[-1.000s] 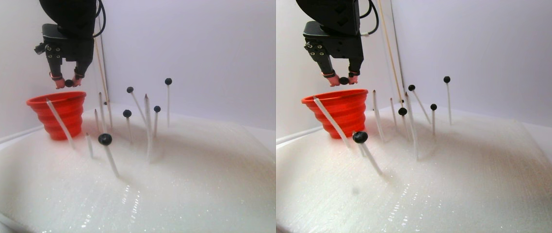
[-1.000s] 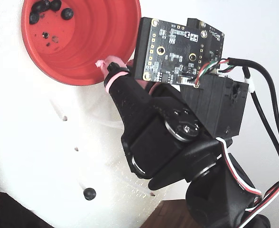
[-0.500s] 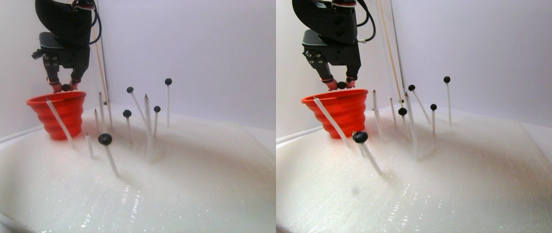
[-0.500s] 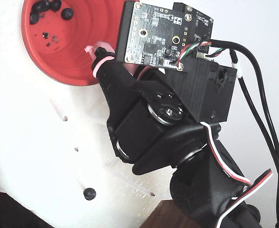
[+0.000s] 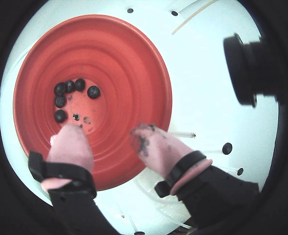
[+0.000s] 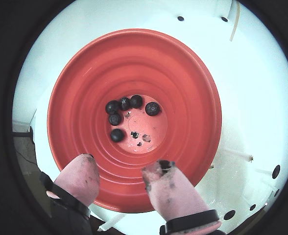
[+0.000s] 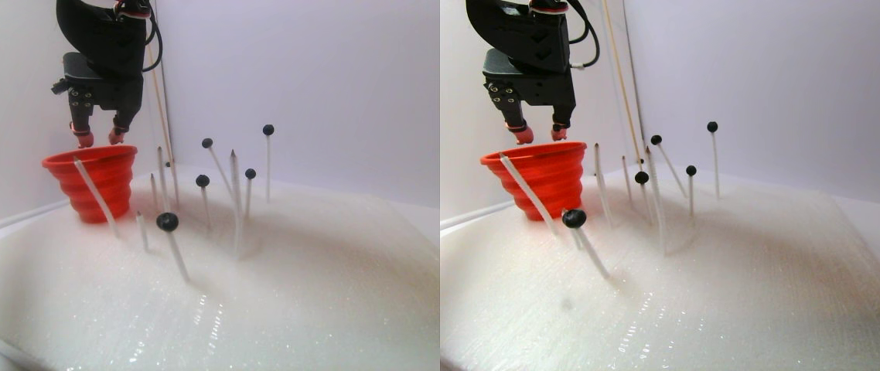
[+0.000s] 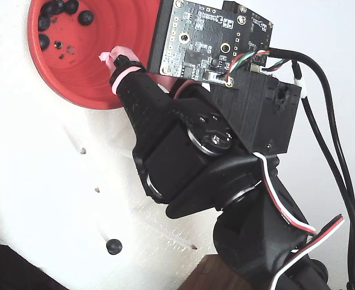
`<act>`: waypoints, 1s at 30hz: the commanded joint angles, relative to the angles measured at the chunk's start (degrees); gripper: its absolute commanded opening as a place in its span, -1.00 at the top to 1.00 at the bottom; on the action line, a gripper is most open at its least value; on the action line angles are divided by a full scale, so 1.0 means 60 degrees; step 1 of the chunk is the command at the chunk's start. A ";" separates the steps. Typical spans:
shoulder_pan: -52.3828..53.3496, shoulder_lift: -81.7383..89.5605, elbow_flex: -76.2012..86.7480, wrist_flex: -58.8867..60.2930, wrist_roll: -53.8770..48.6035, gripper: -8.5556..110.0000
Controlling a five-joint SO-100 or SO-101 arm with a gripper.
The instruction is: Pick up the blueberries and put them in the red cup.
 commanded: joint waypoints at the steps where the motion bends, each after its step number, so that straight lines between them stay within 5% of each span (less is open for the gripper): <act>1: -0.0176 0.1040 -0.0234 -0.0161 -0.0132 0.56; 30: 0.0659 0.3354 0.1538 0.0835 -0.0425 0.59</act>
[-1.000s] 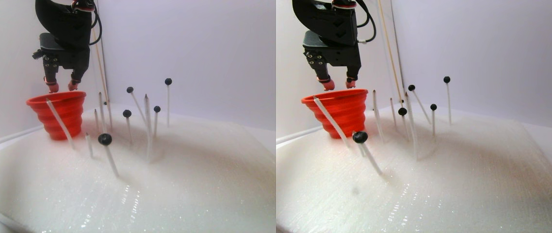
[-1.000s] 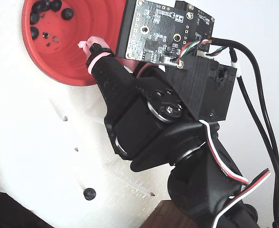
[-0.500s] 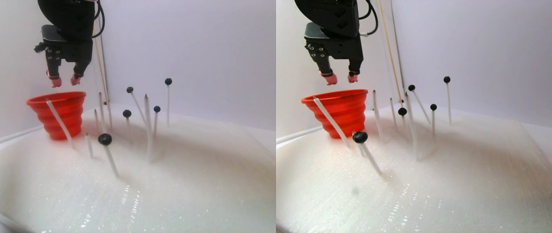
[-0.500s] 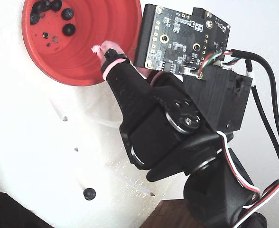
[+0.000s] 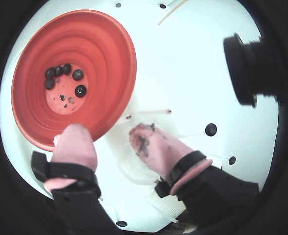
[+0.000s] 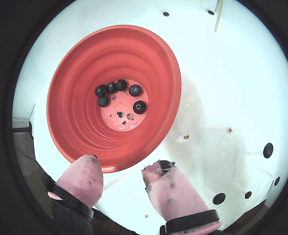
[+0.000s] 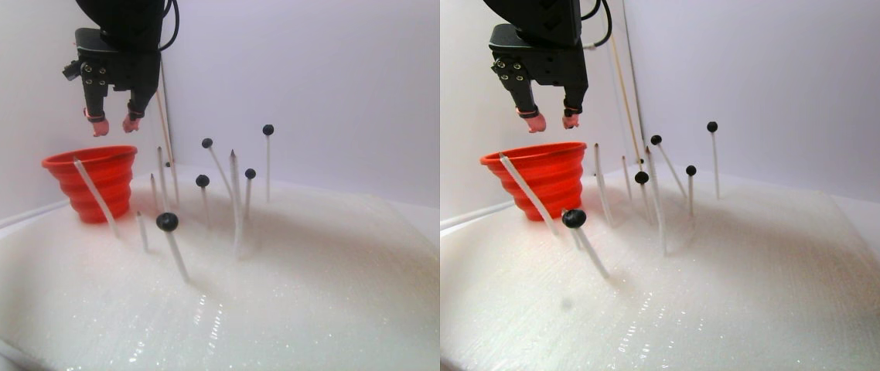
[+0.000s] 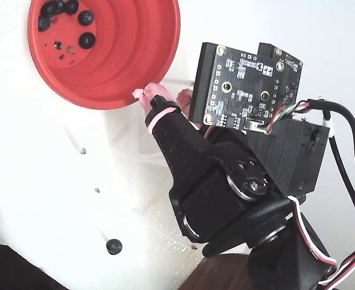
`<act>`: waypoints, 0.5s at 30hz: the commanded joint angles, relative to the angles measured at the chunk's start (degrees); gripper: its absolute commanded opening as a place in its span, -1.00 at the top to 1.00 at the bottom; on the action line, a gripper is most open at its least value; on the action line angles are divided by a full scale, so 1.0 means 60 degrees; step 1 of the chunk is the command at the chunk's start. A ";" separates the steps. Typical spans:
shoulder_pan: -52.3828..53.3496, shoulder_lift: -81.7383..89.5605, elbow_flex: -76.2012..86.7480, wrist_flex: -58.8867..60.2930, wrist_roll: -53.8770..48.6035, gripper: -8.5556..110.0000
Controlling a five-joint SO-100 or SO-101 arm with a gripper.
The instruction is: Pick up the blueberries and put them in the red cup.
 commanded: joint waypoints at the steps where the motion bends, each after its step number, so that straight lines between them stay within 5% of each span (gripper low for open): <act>1: 0.0088 0.1157 -0.0073 0.0073 -0.0103 0.59; 15: 0.0586 0.1670 0.0293 0.0454 -0.0410 0.59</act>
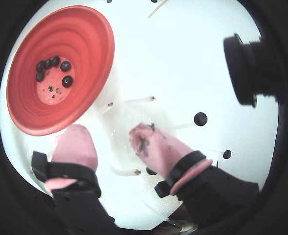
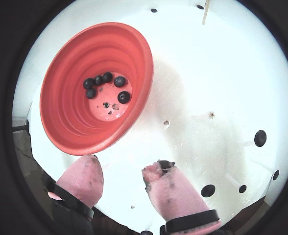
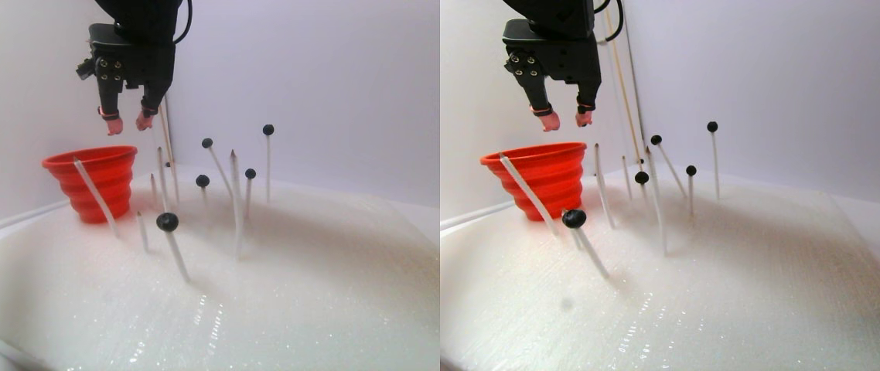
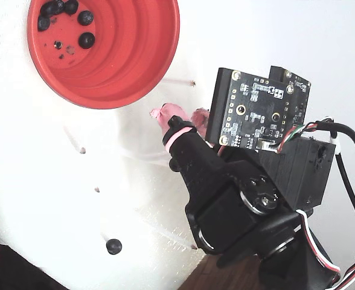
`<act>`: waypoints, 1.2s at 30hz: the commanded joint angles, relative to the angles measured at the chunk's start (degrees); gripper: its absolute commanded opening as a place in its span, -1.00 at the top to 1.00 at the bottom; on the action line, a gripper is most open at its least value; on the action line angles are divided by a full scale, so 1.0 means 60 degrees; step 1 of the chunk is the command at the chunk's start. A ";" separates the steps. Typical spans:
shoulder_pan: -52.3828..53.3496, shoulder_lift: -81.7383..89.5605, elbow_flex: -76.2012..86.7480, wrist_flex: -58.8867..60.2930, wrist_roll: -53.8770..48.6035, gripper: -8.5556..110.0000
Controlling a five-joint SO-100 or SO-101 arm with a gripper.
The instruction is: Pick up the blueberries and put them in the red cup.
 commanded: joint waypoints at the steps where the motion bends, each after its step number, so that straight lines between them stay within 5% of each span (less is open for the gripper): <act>1: 0.0059 0.1099 -0.0117 0.0029 -0.0059 0.59; 36: 0.1128 0.2959 0.0952 0.0835 -0.0850 0.59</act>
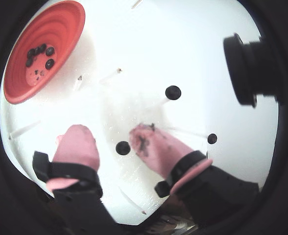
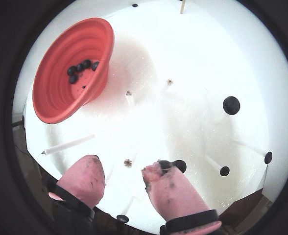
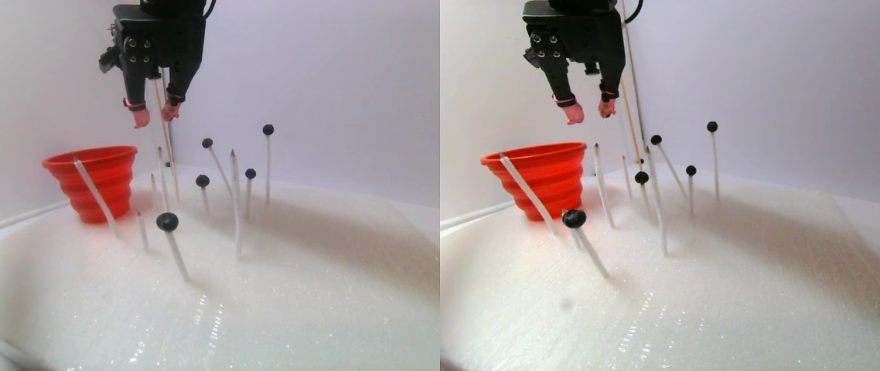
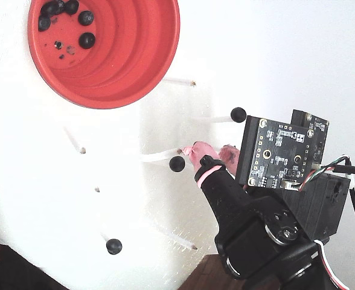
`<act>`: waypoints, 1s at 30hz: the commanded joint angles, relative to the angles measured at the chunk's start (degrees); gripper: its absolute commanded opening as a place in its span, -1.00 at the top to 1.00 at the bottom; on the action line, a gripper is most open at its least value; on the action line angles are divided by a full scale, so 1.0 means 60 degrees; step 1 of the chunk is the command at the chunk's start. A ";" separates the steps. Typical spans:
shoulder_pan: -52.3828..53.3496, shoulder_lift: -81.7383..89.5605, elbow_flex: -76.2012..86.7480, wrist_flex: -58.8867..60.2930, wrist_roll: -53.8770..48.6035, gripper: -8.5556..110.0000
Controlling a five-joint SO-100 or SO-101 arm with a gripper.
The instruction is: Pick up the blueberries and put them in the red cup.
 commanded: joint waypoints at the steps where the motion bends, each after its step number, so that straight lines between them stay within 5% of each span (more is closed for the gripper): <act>1: 0.0073 0.1143 -0.0088 0.0015 -0.0117 0.59; 30: 0.1128 0.1011 -0.0264 -0.0132 -0.0454 0.59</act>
